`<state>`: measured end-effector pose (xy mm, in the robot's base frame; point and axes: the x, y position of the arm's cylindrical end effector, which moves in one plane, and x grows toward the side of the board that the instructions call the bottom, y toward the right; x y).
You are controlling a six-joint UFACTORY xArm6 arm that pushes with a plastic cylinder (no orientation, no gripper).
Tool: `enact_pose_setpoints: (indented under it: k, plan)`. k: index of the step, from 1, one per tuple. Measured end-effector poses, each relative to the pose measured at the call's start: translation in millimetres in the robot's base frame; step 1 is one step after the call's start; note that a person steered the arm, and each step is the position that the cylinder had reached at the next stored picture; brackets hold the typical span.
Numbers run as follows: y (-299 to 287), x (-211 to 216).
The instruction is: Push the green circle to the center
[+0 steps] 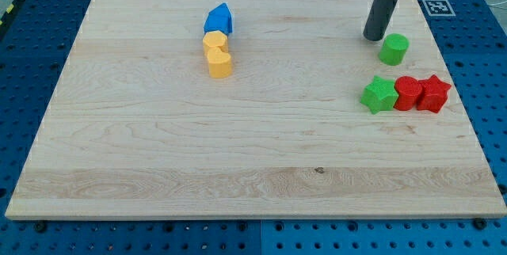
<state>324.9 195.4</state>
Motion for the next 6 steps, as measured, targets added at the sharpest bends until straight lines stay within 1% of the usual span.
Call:
enact_pose_setpoints:
  k: [2,3,4,5,6]
  plan:
    - [51.7,-15.9]
    - [71.6,-1.8]
    - [71.3,10.7]
    - [57.8,32.3]
    - [52.8,44.9]
